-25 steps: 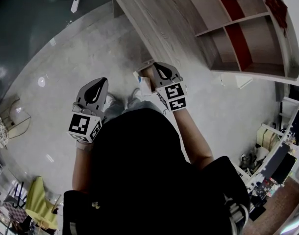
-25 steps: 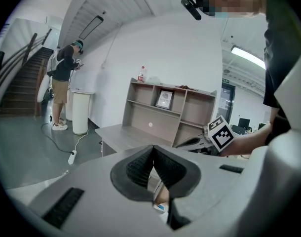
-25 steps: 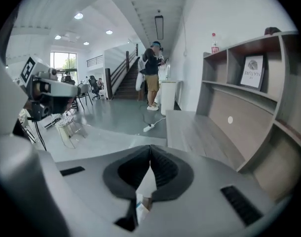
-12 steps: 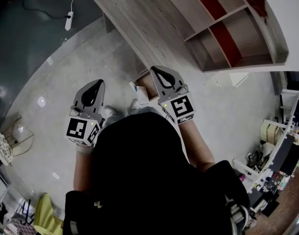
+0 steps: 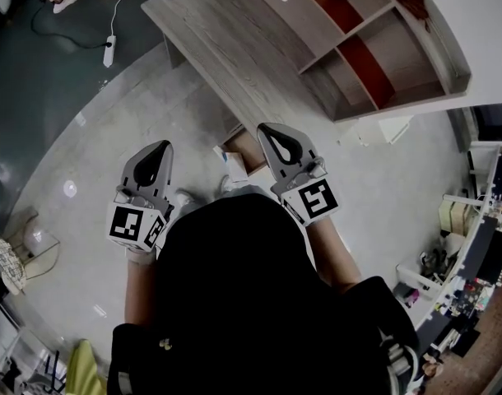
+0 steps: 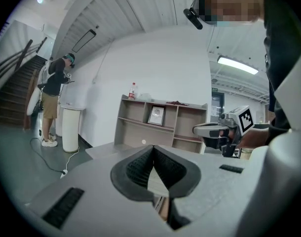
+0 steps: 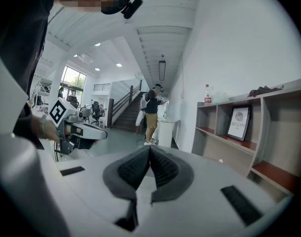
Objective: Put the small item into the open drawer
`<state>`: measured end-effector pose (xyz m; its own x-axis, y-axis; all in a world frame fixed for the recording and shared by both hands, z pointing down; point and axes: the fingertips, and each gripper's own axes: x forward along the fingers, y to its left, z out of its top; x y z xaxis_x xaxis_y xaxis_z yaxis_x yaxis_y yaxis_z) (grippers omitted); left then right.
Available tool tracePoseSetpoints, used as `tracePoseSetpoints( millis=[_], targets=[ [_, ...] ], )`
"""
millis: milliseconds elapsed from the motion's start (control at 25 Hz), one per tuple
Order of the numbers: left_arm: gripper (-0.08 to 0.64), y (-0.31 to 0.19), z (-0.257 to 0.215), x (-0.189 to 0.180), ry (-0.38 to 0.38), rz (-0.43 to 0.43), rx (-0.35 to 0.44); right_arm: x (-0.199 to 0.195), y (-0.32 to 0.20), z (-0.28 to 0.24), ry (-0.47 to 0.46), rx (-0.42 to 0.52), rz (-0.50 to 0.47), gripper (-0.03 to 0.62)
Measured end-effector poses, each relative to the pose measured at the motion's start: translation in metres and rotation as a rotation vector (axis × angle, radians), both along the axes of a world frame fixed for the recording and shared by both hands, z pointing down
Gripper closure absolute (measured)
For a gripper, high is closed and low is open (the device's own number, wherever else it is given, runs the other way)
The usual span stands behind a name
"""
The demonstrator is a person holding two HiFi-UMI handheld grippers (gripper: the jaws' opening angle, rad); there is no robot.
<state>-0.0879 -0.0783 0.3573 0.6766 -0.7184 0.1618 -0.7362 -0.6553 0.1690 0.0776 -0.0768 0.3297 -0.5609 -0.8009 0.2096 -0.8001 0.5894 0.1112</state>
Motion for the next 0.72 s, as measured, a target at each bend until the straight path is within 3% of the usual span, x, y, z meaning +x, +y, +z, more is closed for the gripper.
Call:
tracePoseSetpoints(
  millis=[720],
  targets=[
    [0.557,0.003,-0.002,0.0,0.004,0.046,0.002,-0.004,0.011,0.006,-0.016,-0.009,0.018,0.58]
  ],
)
